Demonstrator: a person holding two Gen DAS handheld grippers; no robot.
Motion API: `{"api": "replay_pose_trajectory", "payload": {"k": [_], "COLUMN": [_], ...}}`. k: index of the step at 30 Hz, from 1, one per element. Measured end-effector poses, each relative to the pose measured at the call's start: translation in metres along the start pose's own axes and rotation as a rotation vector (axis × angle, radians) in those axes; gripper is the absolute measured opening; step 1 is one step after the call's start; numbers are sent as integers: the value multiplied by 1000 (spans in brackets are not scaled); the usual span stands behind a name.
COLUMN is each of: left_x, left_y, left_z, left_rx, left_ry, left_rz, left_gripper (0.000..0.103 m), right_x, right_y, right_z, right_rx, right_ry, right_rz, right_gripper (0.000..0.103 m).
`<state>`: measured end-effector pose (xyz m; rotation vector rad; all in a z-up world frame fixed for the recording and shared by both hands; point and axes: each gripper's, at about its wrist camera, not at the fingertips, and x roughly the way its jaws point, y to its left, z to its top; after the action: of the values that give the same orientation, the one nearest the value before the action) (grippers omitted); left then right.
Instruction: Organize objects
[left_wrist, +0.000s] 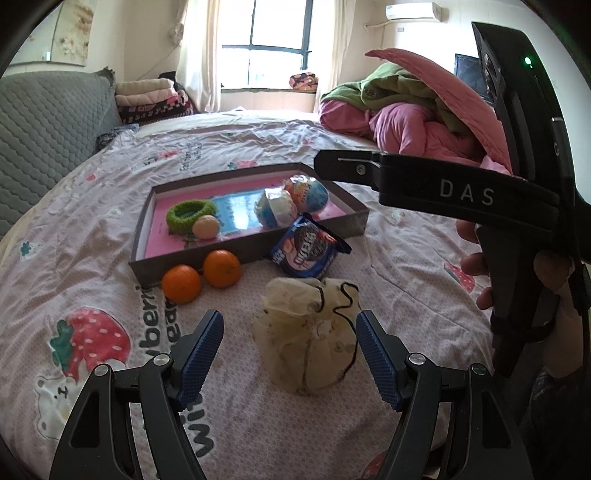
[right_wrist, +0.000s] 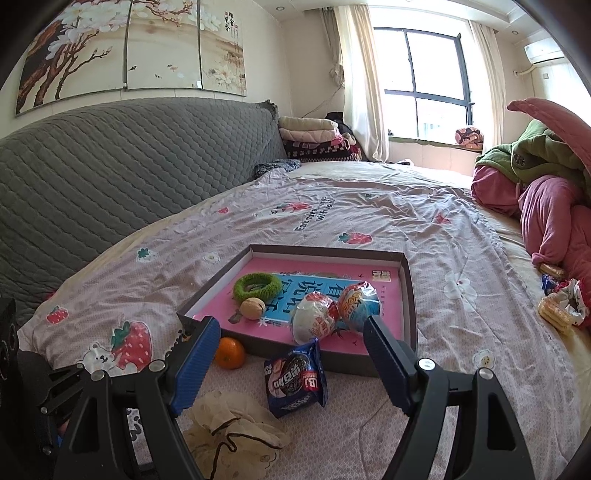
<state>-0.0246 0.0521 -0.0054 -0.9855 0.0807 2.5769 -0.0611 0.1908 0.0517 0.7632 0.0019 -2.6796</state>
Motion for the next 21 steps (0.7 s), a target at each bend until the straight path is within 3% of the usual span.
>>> {"api": "replay_pose_trajectory", "payload": {"k": [21], "left_x": [33], "left_y": [-1], "left_z": [-14], "left_rx": [-28], "left_ry": [82], "left_rz": [-74], "left_gripper": [75], "right_x": [43], "right_y": [2], "right_z": [-24], "right_rx": [-22], "right_ry": [158], "right_rz": [-46], "right_gripper": [79]}}
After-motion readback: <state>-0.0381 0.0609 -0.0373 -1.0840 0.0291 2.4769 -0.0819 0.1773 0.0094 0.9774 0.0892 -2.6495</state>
